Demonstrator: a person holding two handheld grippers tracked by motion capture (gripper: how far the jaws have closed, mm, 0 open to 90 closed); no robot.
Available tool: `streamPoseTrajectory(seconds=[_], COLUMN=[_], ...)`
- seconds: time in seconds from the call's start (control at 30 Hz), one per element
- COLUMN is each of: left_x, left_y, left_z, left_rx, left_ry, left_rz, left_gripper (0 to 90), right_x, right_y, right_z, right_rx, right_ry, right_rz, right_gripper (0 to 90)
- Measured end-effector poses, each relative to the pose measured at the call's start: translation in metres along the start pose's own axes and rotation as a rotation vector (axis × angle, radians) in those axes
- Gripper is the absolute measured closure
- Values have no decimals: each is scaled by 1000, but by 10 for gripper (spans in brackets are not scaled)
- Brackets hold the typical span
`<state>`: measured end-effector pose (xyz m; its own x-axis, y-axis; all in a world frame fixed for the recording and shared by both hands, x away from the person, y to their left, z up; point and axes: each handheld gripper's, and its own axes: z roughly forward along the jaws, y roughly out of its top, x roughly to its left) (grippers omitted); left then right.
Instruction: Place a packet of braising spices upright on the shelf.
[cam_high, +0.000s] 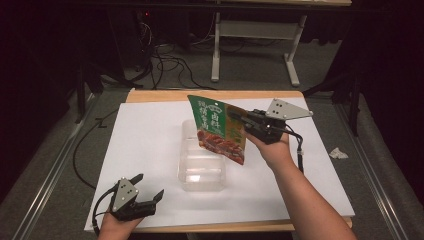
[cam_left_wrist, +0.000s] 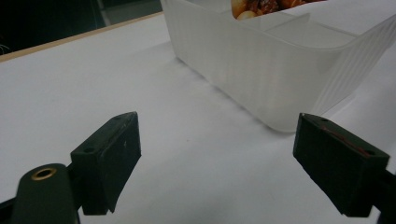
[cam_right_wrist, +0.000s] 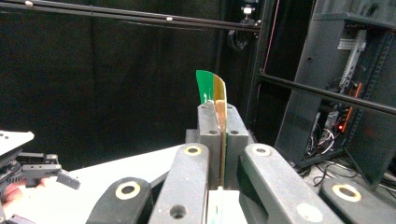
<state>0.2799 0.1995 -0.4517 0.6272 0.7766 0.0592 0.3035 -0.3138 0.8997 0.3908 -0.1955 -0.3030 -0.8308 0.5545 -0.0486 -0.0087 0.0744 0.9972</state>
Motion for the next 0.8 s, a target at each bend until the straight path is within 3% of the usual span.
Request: streamPoseTrajectory(seconds=[0.8], left_x=[1], left_y=[-1], left_z=[-3], left_rx=[-7], left_ry=[-1], left_rz=[-11], left_gripper=[156], right_x=[-4], right_y=[-11], right_z=[45], right_rx=[-16], right_ry=[12], right_rz=[36], right_gripper=[900])
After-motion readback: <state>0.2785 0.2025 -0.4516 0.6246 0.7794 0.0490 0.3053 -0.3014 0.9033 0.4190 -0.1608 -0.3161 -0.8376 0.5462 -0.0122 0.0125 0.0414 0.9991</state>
